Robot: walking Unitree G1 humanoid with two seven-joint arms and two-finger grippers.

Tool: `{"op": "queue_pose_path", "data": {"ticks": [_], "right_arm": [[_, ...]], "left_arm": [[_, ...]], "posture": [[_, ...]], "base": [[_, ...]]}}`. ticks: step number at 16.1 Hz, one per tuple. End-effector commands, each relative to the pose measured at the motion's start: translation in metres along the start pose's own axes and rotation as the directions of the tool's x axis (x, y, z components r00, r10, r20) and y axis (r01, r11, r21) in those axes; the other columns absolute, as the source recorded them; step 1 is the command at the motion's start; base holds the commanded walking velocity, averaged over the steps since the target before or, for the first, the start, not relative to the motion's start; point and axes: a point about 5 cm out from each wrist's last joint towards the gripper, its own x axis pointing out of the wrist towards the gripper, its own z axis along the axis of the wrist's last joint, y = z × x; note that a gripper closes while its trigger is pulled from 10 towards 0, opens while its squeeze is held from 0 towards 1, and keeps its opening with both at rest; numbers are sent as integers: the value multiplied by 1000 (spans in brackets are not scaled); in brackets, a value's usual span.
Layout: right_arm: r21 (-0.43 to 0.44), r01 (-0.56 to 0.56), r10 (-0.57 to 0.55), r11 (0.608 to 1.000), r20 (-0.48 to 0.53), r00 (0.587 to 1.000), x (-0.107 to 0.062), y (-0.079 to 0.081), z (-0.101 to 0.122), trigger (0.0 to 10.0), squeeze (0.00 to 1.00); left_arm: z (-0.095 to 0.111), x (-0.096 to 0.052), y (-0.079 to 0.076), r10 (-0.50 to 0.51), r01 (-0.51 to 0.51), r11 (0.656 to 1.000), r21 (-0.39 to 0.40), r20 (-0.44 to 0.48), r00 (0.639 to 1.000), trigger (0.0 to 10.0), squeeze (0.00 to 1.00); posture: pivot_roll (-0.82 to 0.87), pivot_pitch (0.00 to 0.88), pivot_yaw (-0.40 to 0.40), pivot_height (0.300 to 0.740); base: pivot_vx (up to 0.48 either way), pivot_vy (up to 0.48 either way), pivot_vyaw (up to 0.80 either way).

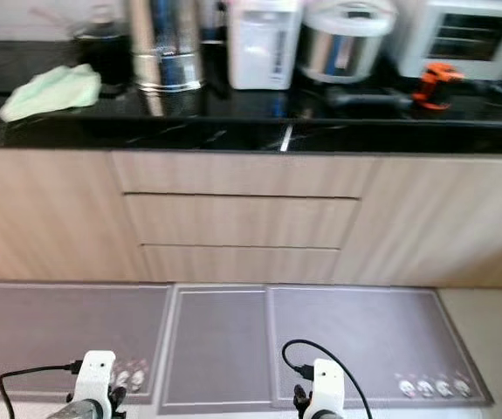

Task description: Kitchen organization

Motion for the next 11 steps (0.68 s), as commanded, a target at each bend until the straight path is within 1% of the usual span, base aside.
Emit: {"op": "queue_pose_path", "data": {"ticks": [1,10,11], "right_arm": [[-4,8,-8,1000,-9,1000,-1,-4,-1,10000,0],[-10,4,-4,1000,-7,1000,0,-5,2,10000,0],[-11,4,-4,1000,-4,1000,0,-6,2,10000,0]], "left_arm": [[-6,-1,-3,-9,9,1000,8,-24,1000,10000,0],[-7,-1,-3,-1,1,1000,8,-31,1000,10000,0],[-7,-1,-3,11,-12,1000,-8,-31,999,10000,0]], "posture": [[26,26,-68,740],[25,45,-74,740],[28,50,-82,740]], "base": [[0,-480,0],[0,-480,0],[0,0,0]]}}
